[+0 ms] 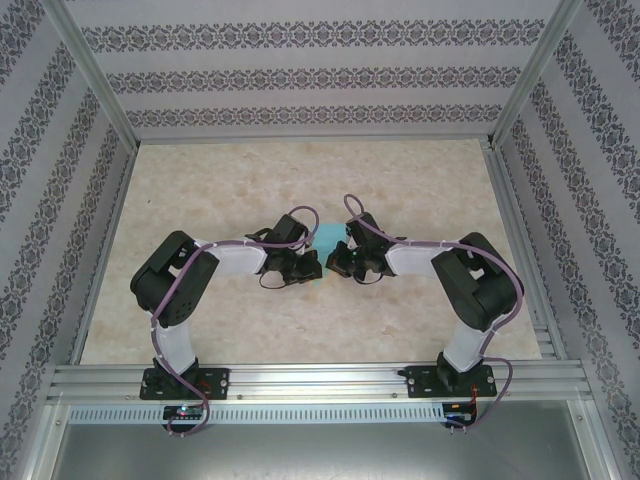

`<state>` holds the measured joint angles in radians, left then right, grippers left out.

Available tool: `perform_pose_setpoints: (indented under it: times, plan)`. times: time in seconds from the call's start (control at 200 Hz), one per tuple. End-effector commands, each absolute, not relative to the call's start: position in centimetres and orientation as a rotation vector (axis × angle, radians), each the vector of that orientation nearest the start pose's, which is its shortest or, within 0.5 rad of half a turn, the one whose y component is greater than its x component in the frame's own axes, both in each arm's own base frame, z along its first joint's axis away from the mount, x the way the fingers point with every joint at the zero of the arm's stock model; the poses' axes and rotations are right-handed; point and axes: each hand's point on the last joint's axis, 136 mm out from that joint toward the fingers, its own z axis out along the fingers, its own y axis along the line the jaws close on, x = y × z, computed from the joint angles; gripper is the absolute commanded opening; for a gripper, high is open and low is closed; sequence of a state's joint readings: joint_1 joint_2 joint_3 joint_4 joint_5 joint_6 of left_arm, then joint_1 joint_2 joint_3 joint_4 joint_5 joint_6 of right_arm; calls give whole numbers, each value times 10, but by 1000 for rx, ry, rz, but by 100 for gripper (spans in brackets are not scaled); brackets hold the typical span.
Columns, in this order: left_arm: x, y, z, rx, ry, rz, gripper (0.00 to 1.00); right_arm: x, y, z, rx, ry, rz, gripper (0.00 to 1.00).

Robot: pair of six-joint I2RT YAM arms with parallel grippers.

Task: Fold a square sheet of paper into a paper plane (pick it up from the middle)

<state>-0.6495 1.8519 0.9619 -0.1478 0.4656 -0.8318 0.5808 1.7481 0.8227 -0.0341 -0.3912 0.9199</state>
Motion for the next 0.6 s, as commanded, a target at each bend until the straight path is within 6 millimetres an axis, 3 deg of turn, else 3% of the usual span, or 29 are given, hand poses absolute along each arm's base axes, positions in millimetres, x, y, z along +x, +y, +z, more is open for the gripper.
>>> perform_pose_setpoints:
  times: [0.0, 0.405, 0.594]
  plan:
    - [276, -294, 5, -87, 2916, -884, 0, 299, 270, 45, 149, 2722, 928, 5]
    - [268, -286, -3, -116, 2943, -851, 0, 306, 270, 19, 118, 2786, 851, 5]
    - [259, -279, -9, -125, 2985, -814, 0, 317, 256, 12, 148, 2800, 808, 5]
